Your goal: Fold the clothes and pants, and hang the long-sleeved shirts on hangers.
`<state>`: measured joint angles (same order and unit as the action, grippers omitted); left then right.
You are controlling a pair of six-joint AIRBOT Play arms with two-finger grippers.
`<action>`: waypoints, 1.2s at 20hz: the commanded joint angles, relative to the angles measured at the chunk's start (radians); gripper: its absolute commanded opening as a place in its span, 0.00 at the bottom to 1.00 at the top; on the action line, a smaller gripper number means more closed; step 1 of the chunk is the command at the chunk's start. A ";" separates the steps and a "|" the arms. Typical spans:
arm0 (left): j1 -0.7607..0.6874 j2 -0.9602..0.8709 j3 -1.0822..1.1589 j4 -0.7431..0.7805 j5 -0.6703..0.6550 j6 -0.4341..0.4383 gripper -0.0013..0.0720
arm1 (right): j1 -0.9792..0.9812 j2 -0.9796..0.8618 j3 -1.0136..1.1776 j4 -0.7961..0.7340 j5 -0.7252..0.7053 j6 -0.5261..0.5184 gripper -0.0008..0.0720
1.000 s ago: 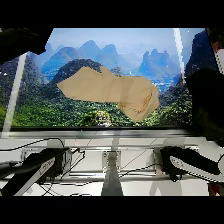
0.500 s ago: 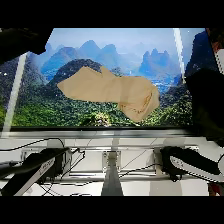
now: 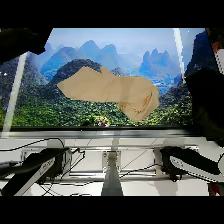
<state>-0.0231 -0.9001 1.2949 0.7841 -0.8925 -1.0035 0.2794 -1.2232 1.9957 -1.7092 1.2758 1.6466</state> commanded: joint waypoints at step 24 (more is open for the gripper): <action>0.000 -0.087 0.001 0.219 -0.172 -0.002 0.92 | -0.628 -0.297 -1.131 0.941 -0.193 -0.692 0.72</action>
<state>-0.0231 -0.9508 1.2949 0.9955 -1.0637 -1.0061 -0.3450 -1.4338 0.8726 -0.8890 1.1080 1.0210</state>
